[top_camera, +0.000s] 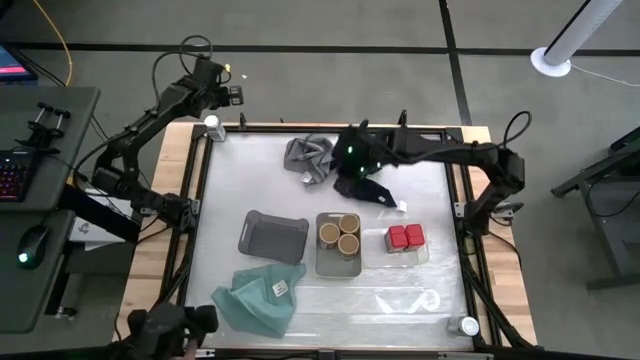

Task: Sort spices by type
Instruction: Put the top white spice bottle into the black bin

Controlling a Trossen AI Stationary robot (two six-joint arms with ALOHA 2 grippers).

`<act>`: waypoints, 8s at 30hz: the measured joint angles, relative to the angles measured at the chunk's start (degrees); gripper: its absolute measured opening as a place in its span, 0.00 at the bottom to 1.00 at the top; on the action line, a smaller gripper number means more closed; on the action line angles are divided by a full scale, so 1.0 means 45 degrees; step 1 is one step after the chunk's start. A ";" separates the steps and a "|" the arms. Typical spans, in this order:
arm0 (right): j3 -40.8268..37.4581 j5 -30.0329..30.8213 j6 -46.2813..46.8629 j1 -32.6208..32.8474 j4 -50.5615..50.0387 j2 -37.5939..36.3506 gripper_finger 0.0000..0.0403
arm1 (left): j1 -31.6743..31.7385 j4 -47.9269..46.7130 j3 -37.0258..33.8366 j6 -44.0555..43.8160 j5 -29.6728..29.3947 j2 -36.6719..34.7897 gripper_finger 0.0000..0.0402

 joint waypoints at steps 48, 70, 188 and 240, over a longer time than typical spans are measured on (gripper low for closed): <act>0.0000 -0.3974 0.0122 -0.3956 0.1157 -0.0005 0.00 | -0.2837 0.0005 -0.2808 -0.8927 -1.0739 0.2664 0.00; 0.0000 -0.4113 0.0754 -0.3699 0.1045 -0.0005 0.00 | -0.2540 0.0358 -0.2800 -0.8635 -1.1491 0.4391 0.00; 0.0000 -0.4196 -0.1825 -0.3714 -0.1441 -0.0010 0.00 | -0.9815 -0.3857 -0.1778 -0.2689 0.3622 0.1914 0.72; 0.0005 -0.3025 0.0194 -0.0478 -0.2380 -0.2540 0.00 | -1.5907 -0.5457 -0.1836 0.6174 0.3324 0.0976 0.42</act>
